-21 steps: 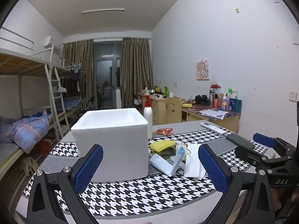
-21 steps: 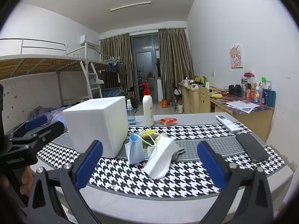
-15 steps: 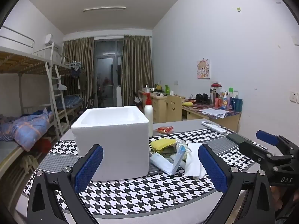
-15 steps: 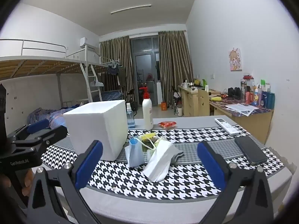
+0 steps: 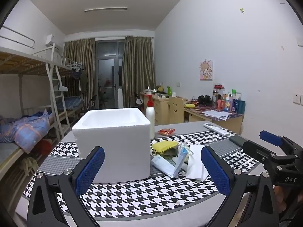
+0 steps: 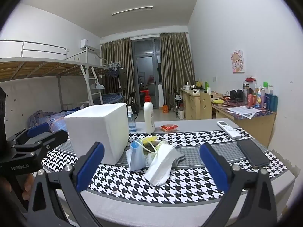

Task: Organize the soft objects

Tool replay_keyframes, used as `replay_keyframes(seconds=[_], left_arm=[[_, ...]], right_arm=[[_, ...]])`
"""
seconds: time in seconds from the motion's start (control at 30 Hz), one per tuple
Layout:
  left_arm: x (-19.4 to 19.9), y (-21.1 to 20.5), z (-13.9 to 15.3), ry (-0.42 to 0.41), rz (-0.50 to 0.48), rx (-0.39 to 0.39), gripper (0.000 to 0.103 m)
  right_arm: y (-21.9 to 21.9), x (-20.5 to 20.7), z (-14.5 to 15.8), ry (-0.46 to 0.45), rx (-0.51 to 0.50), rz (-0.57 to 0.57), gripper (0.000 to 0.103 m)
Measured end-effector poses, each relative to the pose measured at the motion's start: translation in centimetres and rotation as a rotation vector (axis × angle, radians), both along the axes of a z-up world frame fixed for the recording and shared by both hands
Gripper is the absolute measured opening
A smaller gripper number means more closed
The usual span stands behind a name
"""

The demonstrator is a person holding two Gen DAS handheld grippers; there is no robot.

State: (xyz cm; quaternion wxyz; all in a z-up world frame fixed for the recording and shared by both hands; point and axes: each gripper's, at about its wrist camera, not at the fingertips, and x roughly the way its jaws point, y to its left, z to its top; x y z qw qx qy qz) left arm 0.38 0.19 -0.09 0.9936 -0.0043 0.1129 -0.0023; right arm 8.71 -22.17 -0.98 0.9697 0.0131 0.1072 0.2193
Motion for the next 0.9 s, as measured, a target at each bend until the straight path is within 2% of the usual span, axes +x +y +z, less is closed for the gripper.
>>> replay_keyframes(seconds=[0.9], left_arm=[[0.19,-0.09,-0.2,0.014,0.01,0.004,0.102]], right_arm=[[-0.19,0.19,-0.18,0.013,0.001,-0.005,0.102]])
